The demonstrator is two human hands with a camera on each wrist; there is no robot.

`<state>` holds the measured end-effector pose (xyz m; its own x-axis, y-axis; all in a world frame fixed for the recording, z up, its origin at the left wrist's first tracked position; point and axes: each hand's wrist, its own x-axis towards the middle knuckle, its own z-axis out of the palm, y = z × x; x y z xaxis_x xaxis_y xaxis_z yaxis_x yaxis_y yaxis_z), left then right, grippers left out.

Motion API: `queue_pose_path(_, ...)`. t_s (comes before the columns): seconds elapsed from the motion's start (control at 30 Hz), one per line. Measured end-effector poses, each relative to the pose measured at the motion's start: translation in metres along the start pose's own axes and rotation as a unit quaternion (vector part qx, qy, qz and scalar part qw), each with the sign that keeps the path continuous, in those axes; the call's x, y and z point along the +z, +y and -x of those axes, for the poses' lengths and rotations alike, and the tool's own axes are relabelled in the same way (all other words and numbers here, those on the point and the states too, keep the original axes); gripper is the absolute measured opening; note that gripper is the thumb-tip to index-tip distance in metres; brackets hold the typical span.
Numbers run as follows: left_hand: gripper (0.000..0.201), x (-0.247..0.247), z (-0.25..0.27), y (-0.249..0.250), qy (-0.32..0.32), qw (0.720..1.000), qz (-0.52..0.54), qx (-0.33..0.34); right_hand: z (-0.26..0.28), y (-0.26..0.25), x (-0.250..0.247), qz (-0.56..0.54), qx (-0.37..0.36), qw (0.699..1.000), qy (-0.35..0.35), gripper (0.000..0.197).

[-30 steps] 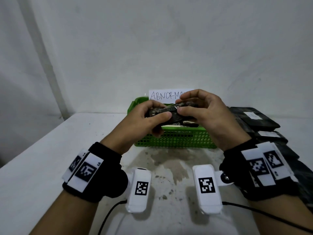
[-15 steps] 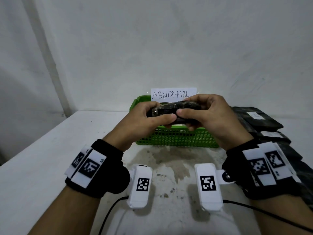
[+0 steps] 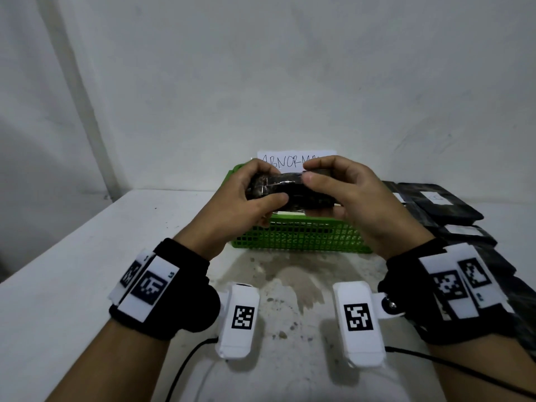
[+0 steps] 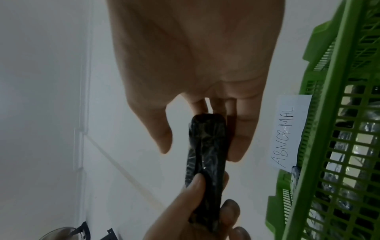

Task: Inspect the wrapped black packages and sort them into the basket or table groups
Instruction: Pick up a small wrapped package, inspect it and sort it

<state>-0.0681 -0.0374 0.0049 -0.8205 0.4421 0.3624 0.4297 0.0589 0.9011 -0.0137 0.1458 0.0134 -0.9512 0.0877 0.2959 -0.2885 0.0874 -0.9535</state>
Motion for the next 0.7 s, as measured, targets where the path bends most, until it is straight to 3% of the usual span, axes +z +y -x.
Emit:
queue_pose_path(0.1,0.032,0.002,0.001,0.001,-0.012,1.0,0.007,0.012,-0.003,0.003,-0.003,0.011,-0.007,0.999,0.034,0.023)
queue_pose_path(0.33,0.019,0.006,0.002,0.001,0.002,0.999,-0.001,0.049,0.0,0.004,-0.008,0.061,-0.027,0.998,0.011,0.038)
queue_pose_path(0.53,0.027,0.014,0.002,0.0,0.045,0.996,-0.023,0.07,0.0,0.008,0.006,0.091,-0.07,0.99,0.076,0.039)
queue_pose_path(0.7,0.033,0.012,0.001,-0.001,0.05,0.998,-0.021,0.028,0.0,0.007,0.004,0.103,-0.095,0.988,0.064,0.037)
